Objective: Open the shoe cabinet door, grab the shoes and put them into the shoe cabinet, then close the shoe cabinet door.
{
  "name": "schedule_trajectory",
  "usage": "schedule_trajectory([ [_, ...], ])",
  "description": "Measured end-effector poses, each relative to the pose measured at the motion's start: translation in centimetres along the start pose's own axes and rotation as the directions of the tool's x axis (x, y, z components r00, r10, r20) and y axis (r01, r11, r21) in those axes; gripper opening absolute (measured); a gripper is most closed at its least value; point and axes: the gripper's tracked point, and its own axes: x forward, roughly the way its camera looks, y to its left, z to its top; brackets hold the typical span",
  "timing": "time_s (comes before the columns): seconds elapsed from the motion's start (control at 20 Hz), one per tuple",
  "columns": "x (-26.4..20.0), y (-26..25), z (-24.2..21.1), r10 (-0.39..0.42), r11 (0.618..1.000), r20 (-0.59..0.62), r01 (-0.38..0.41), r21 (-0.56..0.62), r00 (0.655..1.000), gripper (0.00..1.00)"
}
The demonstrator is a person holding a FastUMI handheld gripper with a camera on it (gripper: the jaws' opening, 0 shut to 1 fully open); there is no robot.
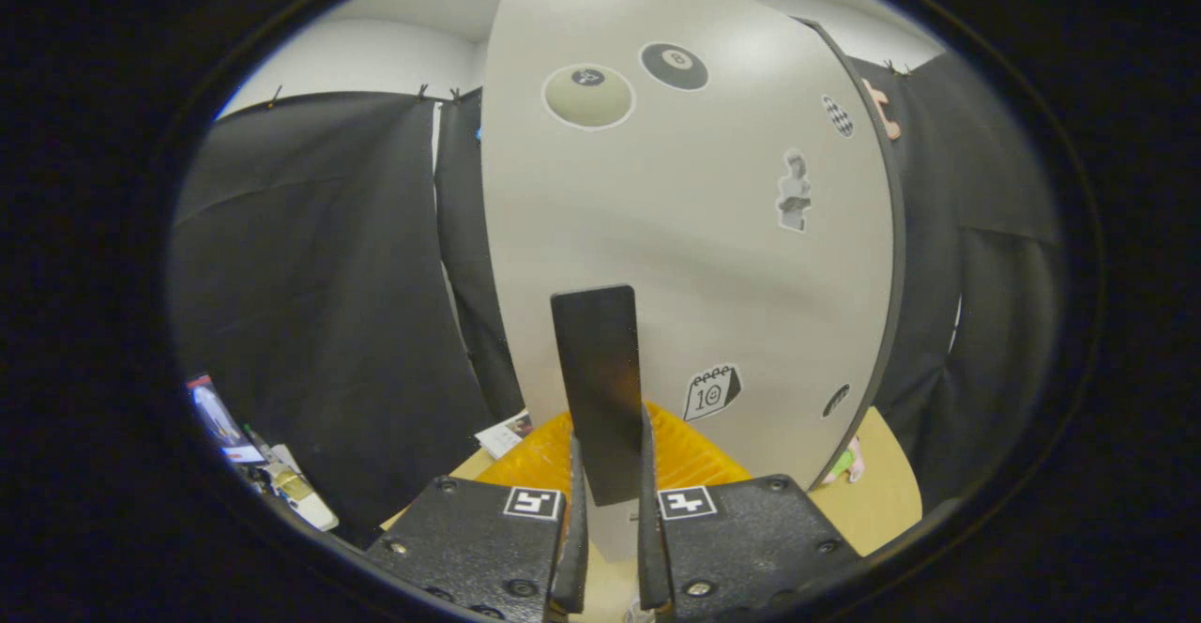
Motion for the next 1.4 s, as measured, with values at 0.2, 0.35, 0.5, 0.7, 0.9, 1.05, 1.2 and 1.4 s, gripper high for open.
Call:
schedule_trajectory([
  [0.2,-3.8,-1.8,-0.8,0.012,1.000,0.002,-0.012,-0.007,1.000,0.24],
  [0.35,-7.0,-4.4,-1.3,0.013,1.000,0.008,-0.013,-0.009,1.000,0.23],
  [0.5,-10.2,-6.8,-1.9,-0.028,1.000,0.024,0.028,0.004,0.999,0.21],
  [0.7,-14.3,-11.1,-2.3,-0.096,0.995,0.023,0.095,0.030,0.995,0.15],
  [0.9,-16.5,-15.6,-2.2,-0.154,0.988,0.037,0.154,0.027,0.987,0.08],
  [1.05,-17.9,-18.7,-2.2,-0.211,0.977,0.048,0.209,0.042,0.976,0.05],
  [1.2,-19.1,-22.3,-2.2,-0.261,0.964,0.050,0.257,0.069,0.964,0.04],
  [1.4,-19.8,-24.3,-2.3,-0.259,0.963,0.055,0.253,0.097,0.964,0.04],
])
